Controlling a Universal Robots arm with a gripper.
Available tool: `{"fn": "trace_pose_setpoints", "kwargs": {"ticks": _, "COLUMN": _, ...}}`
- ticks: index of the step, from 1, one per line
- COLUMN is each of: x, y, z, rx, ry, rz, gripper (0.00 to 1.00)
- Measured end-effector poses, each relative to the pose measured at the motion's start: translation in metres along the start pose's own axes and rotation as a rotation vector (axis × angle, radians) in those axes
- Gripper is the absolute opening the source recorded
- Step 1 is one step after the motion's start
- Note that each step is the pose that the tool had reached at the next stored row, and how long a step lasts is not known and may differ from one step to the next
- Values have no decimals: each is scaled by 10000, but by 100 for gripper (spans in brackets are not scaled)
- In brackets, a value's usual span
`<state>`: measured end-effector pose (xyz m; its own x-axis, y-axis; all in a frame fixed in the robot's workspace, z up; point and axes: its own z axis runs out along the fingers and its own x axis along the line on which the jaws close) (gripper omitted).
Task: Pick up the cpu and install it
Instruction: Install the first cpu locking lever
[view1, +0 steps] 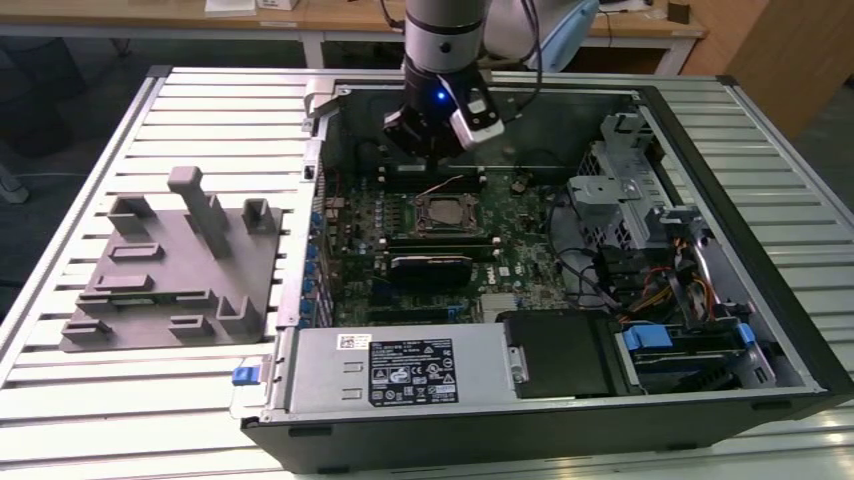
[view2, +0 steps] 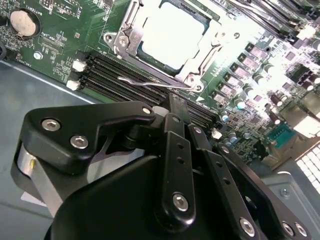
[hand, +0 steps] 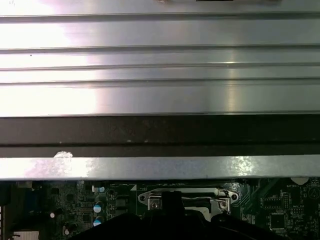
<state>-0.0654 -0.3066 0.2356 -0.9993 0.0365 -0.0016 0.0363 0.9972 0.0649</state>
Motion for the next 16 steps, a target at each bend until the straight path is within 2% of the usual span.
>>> {"fn": "trace_pose_setpoints", "kwargs": {"ticks": 16, "x": -26, "y": -2, "z": 48, "rx": 0, "ry": 1, "rz": 0, "gripper": 11}}
